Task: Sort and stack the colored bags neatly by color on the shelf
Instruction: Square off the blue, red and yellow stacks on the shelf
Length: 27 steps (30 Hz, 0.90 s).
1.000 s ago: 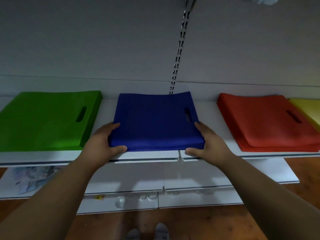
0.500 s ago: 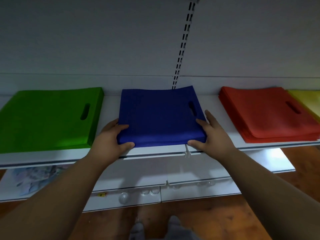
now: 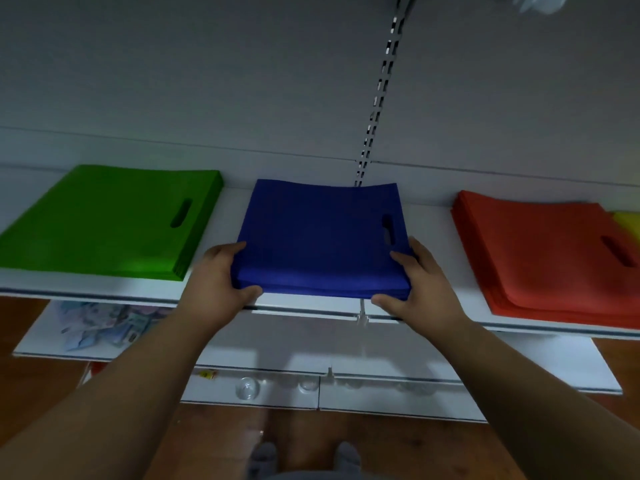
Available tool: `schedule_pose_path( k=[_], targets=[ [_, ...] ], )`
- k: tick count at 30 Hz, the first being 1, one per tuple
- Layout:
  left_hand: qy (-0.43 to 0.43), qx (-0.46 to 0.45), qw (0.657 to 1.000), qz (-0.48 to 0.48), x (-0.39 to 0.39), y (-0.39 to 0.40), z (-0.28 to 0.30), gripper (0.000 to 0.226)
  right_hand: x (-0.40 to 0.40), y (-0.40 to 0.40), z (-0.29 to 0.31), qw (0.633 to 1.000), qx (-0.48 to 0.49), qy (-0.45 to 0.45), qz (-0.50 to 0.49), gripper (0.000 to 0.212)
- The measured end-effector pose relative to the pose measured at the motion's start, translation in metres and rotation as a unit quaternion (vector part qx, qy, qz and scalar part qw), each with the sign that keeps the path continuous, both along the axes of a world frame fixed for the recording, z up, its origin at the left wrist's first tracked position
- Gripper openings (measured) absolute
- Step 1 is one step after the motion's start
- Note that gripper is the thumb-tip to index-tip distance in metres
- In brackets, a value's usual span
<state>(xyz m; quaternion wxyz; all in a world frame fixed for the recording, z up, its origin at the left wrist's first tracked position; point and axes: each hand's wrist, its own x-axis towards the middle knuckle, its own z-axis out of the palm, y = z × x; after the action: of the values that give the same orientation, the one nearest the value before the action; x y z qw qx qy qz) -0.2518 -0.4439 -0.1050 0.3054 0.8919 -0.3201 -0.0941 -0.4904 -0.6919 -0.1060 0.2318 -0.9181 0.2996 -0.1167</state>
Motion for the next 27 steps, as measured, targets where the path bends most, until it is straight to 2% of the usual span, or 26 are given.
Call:
schedule_pose_path(
  k=[2, 3, 4, 6, 9, 14, 17, 20, 22, 24, 27],
  targets=[
    [-0.045, 0.021, 0.998, 0.032, -0.004, -0.002, -0.002, 0.073, -0.002, -0.001, -0.001, 1.000, -0.013, -0.004, -0.008, 0.087],
    [-0.064, 0.034, 0.996, 0.050, -0.005, -0.002, -0.003, 0.061, -0.002, -0.001, -0.003, 1.000, -0.023, -0.008, -0.013, 0.087],
    [-0.069, 0.044, 0.994, 0.070, -0.006, -0.002, -0.004, 0.049, -0.002, 0.000, -0.005, 0.999, -0.032, -0.014, -0.016, 0.086],
    [-0.066, 0.049, 0.992, 0.092, -0.010, -0.003, -0.005, 0.043, -0.002, 0.003, -0.011, 0.999, -0.038, -0.021, -0.024, 0.084],
    [-0.072, 0.046, 0.990, 0.109, -0.015, -0.006, -0.011, 0.048, -0.004, 0.006, -0.012, 0.997, -0.047, -0.023, -0.048, 0.085],
    [-0.036, 0.001, 0.993, 0.116, -0.021, -0.006, -0.006, 0.065, -0.011, 0.028, -0.009, 0.986, -0.126, -0.062, -0.087, 0.086],
    [0.000, -0.003, 0.993, 0.114, -0.017, -0.006, 0.001, 0.076, -0.008, 0.056, -0.005, 0.977, -0.128, -0.100, -0.139, 0.072],
    [0.002, 0.010, 0.997, 0.081, -0.010, -0.004, 0.004, 0.078, 0.005, 0.087, -0.005, 0.966, -0.151, -0.164, -0.128, 0.042],
    [0.001, 0.010, 0.998, 0.056, -0.004, -0.001, 0.001, 0.076, 0.017, 0.107, -0.009, 0.968, -0.176, -0.153, -0.089, 0.030],
    [-0.001, 0.010, 0.999, 0.036, 0.003, 0.002, -0.002, 0.071, 0.029, 0.122, -0.018, 0.972, -0.193, -0.123, -0.055, 0.028],
    [-0.010, 0.015, 1.000, 0.017, 0.011, 0.001, -0.008, 0.062, 0.038, 0.131, -0.032, 0.970, -0.222, -0.082, -0.058, 0.032]
  ],
)
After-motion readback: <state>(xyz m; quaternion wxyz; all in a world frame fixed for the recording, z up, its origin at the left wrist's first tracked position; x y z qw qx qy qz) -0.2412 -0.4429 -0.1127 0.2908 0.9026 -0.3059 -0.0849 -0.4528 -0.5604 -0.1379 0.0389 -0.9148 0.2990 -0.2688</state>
